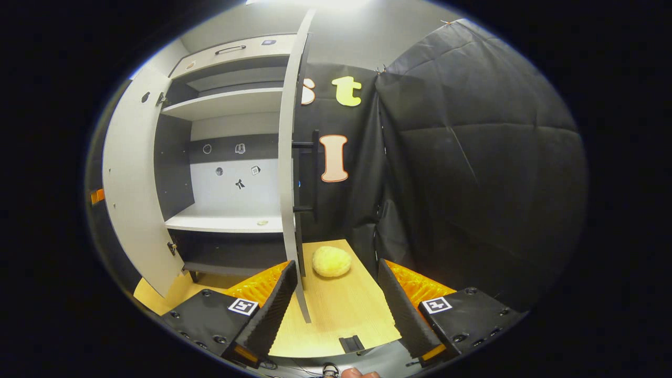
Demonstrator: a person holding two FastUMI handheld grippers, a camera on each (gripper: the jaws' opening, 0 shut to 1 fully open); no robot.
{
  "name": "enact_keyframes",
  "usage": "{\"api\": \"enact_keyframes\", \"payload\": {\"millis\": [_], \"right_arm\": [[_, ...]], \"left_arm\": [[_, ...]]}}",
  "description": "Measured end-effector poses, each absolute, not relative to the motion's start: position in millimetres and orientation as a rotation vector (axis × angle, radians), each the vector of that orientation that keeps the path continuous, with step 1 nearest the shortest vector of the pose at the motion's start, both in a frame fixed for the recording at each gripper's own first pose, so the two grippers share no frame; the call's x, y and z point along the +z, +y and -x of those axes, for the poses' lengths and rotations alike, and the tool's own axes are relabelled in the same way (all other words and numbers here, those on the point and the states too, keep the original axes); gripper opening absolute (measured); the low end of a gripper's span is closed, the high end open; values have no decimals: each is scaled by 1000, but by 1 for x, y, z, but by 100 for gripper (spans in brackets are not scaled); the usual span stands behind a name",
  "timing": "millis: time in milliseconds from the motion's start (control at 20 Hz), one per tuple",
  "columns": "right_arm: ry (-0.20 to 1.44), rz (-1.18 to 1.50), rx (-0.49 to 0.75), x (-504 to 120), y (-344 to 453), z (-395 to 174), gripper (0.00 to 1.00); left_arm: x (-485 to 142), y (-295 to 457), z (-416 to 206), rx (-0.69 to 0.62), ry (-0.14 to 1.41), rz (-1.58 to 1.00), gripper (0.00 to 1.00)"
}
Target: Open the right door of the double-door shoe cabinet with the right hand, and open the left door with the left hand.
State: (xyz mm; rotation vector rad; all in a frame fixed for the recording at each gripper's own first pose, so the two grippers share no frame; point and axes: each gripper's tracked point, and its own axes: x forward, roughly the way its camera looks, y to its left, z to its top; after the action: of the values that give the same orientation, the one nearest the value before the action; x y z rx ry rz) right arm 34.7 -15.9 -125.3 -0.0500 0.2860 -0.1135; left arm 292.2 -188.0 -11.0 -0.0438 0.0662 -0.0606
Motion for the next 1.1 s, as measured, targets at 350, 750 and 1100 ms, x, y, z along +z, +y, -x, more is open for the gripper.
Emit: {"api": "enact_keyframes", "payload": {"millis": [350, 750, 1100], "right_arm": [[283, 26, -139, -119, -26, -21, 97], [283, 8, -124, -117, -59, -27, 98], [236, -6, -163, -105, -94, -31, 97]], "left_arm": [[-5, -232, -280, -55, 69, 75, 1], [0, -217, -259, 11, 79, 91, 1], [51, -222, -189, 132, 36, 60, 1]]}}
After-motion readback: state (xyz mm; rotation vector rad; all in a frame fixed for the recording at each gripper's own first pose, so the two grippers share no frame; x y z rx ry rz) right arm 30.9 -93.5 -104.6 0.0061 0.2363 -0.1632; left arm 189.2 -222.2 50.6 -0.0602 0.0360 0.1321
